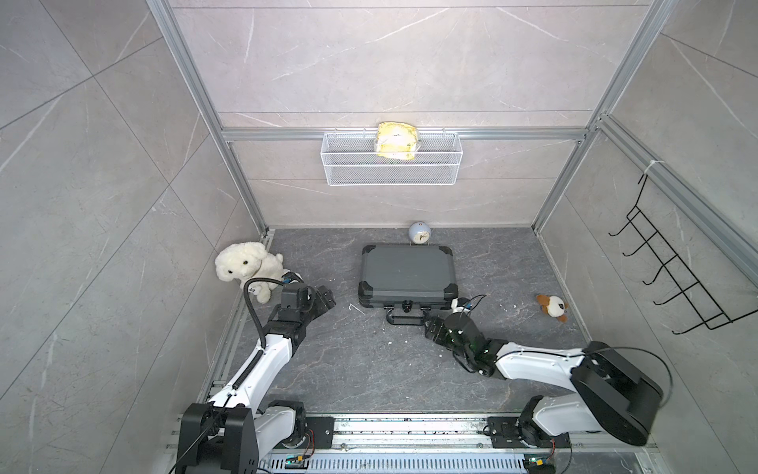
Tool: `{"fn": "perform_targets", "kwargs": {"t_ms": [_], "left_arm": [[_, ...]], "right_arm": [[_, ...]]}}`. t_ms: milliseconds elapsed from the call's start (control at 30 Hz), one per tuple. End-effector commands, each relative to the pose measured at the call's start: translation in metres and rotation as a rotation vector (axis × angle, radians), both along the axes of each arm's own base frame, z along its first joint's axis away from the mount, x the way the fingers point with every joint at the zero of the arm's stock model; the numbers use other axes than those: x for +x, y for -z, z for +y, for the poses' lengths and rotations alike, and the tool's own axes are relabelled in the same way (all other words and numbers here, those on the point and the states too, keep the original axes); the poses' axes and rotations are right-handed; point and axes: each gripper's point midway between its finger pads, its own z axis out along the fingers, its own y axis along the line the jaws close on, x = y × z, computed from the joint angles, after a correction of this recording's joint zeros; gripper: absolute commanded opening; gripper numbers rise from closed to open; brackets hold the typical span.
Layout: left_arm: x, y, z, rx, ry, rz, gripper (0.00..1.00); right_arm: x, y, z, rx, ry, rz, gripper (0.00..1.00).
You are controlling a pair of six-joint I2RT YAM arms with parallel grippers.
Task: Open the poker set cases
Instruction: Adjust the poker set case at the center of the board.
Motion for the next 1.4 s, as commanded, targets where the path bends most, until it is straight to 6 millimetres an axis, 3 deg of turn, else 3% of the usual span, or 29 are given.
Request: {"fn": "perform_targets", "kwargs": {"t_ms": [0, 200, 333, 433, 533, 667, 767, 833, 900, 1067, 1167, 1200, 1367], "left_arm": [[0.012, -0.021, -0.026, -0.104, 0.105, -0.048, 0.87], [0.037, -0.019, -0.042, -0.206, 0.128, -0.052, 0.86], [0.063, -0.031, -0.051, -0.215, 0.164, -0.076, 0.86], [0.087, -0.043, -0.05, -0.147, 0.182, -0.095, 0.87], [0.115, -0.049, -0.052, -0.122, 0.188, -0.1, 0.89], [0.155, -0.055, -0.076, -0.156, 0.305, -0.08, 0.95], [0.182, -0.043, -0.091, -0.165, 0.384, -0.053, 0.96], [0.2, -0.035, -0.098, -0.162, 0.425, -0.047, 0.96], [0.216, -0.028, -0.106, -0.172, 0.467, -0.043, 0.96], [0.244, -0.022, -0.132, -0.251, 0.589, -0.081, 0.96], [0.257, -0.025, -0.145, -0.289, 0.651, -0.125, 0.97], [0.262, -0.009, -0.149, -0.309, 0.663, -0.104, 0.97], [0.272, -0.006, -0.178, -0.406, 0.763, -0.124, 0.99]], "right_arm": [[0.016, -0.023, 0.043, 0.229, 0.04, -0.136, 0.83], [-0.001, -0.022, 0.089, 0.404, 0.139, -0.241, 0.8], [-0.003, -0.028, 0.095, 0.378, 0.237, -0.273, 0.8], [0.0, -0.046, 0.098, 0.32, 0.222, -0.309, 0.8], [-0.001, -0.046, 0.082, 0.222, 0.201, -0.262, 0.81], [0.0, -0.034, 0.022, 0.132, 0.207, -0.193, 0.84], [0.001, -0.03, -0.023, 0.05, 0.225, -0.131, 0.87], [0.005, -0.037, -0.034, 0.037, 0.206, -0.133, 0.88], [0.008, -0.043, -0.034, 0.029, 0.171, -0.137, 0.88], [0.015, -0.049, -0.01, 0.027, 0.068, -0.138, 0.88], [0.017, -0.043, -0.001, 0.041, 0.041, -0.136, 0.88], [0.018, -0.04, 0.001, 0.044, 0.035, -0.135, 0.88], [0.027, -0.038, 0.014, 0.063, 0.007, -0.164, 0.88]]}}
